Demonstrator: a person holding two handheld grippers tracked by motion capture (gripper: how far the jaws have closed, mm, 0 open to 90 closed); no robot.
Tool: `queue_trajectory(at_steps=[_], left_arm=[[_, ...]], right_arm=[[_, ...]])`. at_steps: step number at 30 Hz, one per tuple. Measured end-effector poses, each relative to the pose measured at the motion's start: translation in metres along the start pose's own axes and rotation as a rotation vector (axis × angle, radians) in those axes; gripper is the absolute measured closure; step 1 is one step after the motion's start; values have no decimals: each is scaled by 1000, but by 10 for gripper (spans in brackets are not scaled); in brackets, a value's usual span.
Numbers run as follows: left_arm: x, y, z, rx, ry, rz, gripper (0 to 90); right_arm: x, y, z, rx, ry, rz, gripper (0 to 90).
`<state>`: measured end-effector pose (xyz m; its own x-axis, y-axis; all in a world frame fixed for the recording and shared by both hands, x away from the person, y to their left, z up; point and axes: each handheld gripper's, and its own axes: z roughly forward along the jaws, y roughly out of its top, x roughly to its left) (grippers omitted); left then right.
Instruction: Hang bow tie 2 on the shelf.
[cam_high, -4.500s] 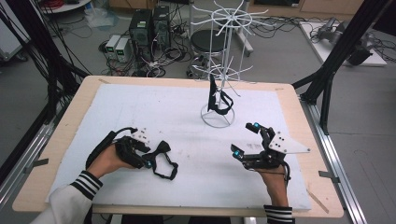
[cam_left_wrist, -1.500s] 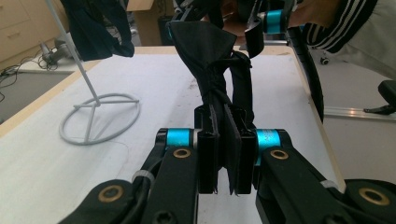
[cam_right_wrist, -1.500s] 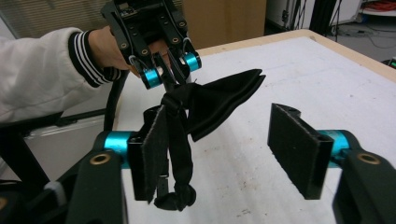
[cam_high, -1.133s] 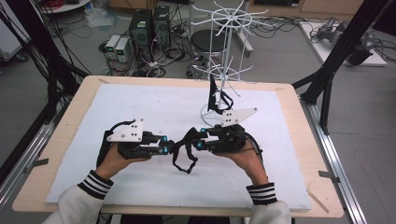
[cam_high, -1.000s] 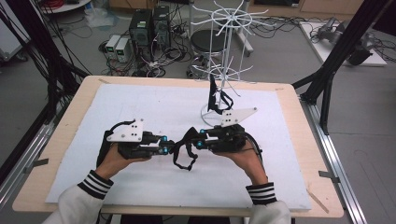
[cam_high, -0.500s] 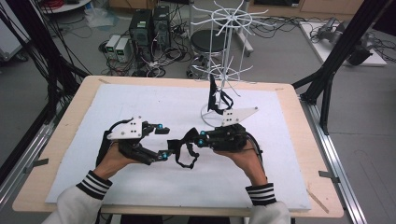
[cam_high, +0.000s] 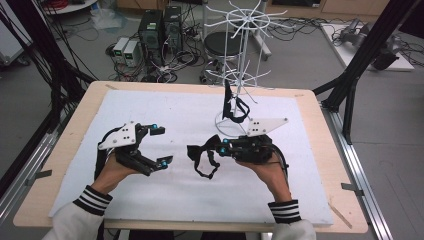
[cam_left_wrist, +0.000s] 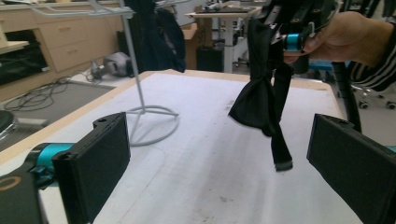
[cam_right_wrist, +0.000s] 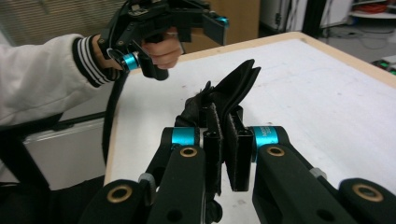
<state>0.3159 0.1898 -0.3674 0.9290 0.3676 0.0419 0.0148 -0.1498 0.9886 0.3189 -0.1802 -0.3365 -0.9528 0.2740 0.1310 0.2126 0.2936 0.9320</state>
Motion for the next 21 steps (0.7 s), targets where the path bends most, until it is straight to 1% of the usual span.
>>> queue_trajectory(at_steps=[2,3,5,7,12,14,16,21], left_arm=[[2,-3,-5,-13,24,-8,65],[3,-4,-8,-14,37,-7,65],[4,-6,-12,-16,65,-2,65],[5,-8,-17,-21,78,-6,65],[7,-15,-25,-18,115,-12,65],[7,-17,-27,-13,121,-19,65],[7,-18,-27,-9,125,-17,65],[7,-19,-28,-5,134,-19,65]], right_arm=[[-1,-2,-6,-10,-17,-3,871],[0,-2,-9,-15,-33,2,871],[-1,-3,-17,-30,-68,-4,871],[-1,-4,-25,-57,-99,-7,871],[0,-4,-43,-120,-163,-4,871],[0,-4,-49,-152,-196,-5,871],[0,-3,-54,-172,-216,9,871],[-1,-1,-67,-219,-279,2,871]])
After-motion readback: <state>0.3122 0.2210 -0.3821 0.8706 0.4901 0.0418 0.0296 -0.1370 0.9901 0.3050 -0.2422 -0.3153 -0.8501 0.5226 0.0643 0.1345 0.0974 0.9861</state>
